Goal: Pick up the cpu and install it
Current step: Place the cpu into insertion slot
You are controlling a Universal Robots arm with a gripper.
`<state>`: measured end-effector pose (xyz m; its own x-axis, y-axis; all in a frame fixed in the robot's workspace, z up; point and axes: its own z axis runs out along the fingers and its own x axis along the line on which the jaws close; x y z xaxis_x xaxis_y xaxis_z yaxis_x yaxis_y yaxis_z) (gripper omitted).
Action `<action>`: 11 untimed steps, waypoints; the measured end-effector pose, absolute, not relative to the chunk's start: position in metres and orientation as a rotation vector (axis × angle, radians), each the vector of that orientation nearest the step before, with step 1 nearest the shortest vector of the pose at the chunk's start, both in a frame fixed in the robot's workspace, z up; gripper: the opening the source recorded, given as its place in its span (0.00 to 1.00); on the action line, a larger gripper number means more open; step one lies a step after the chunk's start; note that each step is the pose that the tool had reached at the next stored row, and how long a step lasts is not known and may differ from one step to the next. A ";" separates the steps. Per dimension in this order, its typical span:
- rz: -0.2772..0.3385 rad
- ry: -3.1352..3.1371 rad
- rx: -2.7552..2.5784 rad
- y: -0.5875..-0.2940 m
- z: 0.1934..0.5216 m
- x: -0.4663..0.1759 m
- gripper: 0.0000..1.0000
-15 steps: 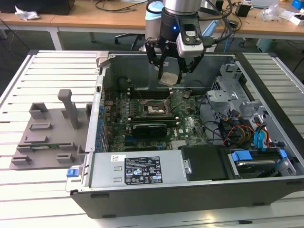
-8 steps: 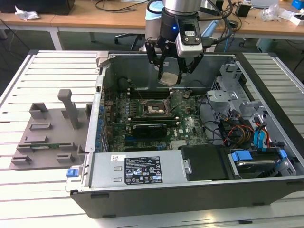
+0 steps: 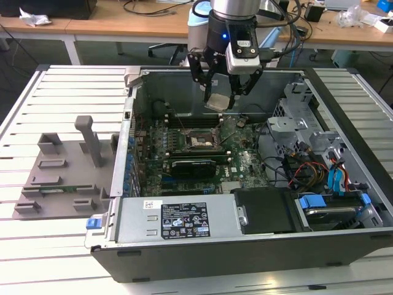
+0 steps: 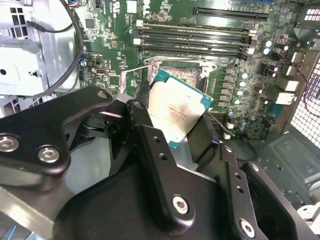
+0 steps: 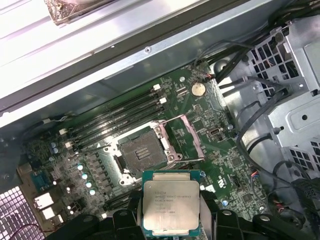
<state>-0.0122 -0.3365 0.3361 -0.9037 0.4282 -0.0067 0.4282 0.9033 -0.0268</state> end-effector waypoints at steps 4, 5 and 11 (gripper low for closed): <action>-0.043 3.059 0.713 -0.337 0.336 -0.012 0.55; -0.043 3.058 0.718 -0.337 0.336 -0.012 0.55; -0.043 3.050 0.750 -0.337 0.336 -0.012 0.55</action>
<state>-0.0121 -0.3365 0.3360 -0.8861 0.4635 -0.0067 0.4635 0.8857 -0.0267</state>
